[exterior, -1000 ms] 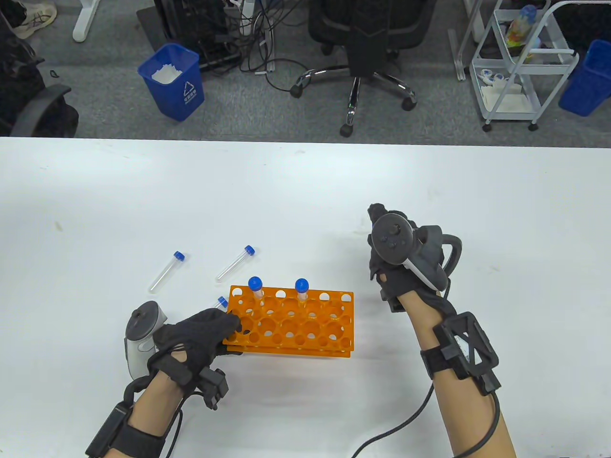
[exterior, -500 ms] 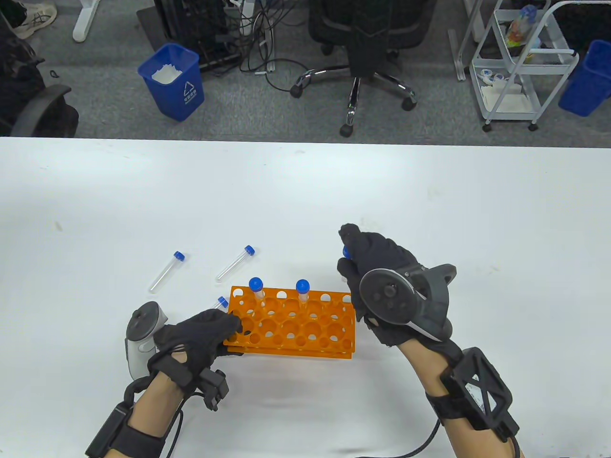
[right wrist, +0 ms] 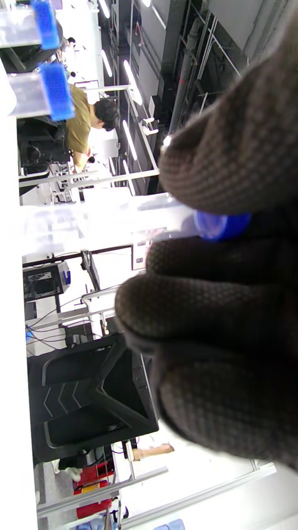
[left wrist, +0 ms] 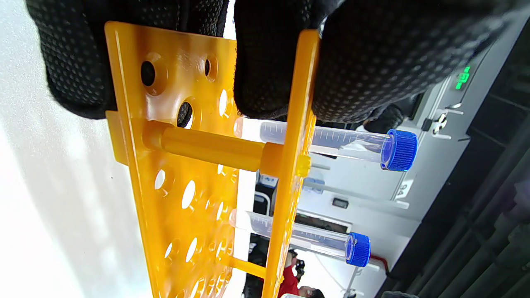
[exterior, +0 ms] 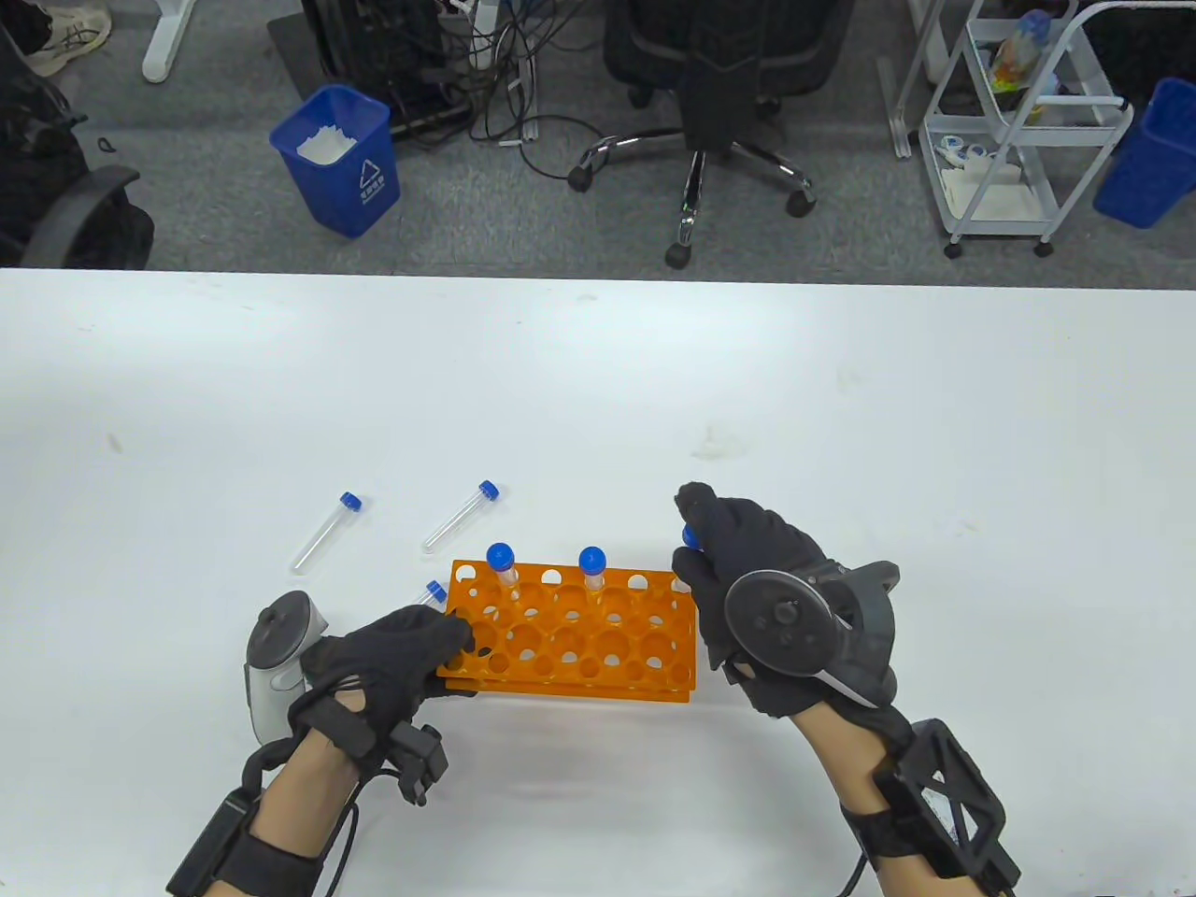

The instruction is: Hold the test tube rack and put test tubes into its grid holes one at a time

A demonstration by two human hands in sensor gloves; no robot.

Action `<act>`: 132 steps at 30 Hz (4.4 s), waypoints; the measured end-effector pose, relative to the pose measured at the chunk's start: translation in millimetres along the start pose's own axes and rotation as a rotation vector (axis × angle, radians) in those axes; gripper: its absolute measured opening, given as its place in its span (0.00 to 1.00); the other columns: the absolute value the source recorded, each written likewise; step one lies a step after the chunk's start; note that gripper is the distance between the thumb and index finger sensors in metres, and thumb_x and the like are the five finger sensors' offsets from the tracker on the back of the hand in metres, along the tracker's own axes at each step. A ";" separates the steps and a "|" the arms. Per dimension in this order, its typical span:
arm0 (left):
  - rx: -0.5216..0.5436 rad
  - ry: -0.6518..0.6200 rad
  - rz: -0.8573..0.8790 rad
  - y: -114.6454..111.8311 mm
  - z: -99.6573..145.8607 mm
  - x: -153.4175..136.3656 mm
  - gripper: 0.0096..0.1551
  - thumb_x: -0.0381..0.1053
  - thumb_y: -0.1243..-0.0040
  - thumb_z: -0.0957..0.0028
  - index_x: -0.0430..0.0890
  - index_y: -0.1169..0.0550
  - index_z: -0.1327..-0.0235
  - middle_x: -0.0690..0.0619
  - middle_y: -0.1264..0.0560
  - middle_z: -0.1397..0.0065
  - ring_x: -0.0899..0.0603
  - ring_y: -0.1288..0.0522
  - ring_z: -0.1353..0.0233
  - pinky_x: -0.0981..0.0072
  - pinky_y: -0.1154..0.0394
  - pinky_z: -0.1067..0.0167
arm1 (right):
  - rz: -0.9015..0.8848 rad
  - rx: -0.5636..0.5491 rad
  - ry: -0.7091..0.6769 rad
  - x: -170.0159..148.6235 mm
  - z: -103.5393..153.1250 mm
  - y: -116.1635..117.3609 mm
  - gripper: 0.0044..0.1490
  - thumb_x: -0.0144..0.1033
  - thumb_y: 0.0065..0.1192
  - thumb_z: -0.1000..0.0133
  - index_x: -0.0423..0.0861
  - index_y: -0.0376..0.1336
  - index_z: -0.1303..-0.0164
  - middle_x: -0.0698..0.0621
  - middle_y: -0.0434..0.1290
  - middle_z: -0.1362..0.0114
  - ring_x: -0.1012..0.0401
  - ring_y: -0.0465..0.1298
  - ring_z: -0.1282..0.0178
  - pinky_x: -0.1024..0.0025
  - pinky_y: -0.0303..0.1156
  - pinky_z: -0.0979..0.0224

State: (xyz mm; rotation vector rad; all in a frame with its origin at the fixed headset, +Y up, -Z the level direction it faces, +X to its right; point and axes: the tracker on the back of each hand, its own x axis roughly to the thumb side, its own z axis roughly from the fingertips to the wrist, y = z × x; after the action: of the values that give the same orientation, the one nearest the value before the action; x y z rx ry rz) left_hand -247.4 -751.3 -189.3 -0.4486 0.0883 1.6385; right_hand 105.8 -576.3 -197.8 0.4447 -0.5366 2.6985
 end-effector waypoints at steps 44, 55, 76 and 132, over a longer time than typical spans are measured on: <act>0.038 -0.008 0.012 2.1 2.4 0.9 0.19 0.58 0.26 0.61 0.44 0.13 0.69 0.25 0.30 0.35 0.29 0.14 0.46 0.45 0.14 0.52 | 0.188 0.052 -0.064 7.3 13.3 43.3 0.39 0.41 0.77 0.59 0.43 0.69 0.36 0.41 0.82 0.42 0.46 0.87 0.52 0.47 0.84 0.50; 0.038 -0.005 0.015 1.8 2.6 0.8 0.19 0.58 0.26 0.61 0.44 0.13 0.68 0.25 0.30 0.35 0.30 0.14 0.45 0.45 0.14 0.51 | 0.158 0.097 -0.057 3.9 13.5 39.9 0.46 0.46 0.77 0.59 0.44 0.64 0.29 0.37 0.78 0.32 0.42 0.85 0.46 0.44 0.82 0.46; 0.050 -0.013 0.021 3.2 3.3 1.9 0.19 0.58 0.26 0.61 0.44 0.13 0.68 0.25 0.30 0.35 0.30 0.14 0.45 0.45 0.14 0.51 | -0.103 -0.162 0.099 -27.0 51.2 -25.0 0.40 0.45 0.66 0.51 0.41 0.63 0.30 0.32 0.71 0.27 0.41 0.82 0.43 0.44 0.81 0.45; 0.338 -0.319 -0.591 36.7 8.9 104.6 0.29 0.50 0.40 0.53 0.35 0.21 0.43 0.36 0.27 0.34 0.32 0.16 0.46 0.45 0.18 0.49 | -1.298 0.337 0.636 -94.7 111.4 107.7 0.28 0.43 0.60 0.48 0.39 0.69 0.44 0.19 0.58 0.27 0.31 0.72 0.40 0.36 0.77 0.46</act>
State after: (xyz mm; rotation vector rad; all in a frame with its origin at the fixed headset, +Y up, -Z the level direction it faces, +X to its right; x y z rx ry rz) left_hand -290.6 -654.8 -224.1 0.0542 -0.0087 1.0649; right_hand 173.2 -742.2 -167.5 -0.0464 0.3318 1.4845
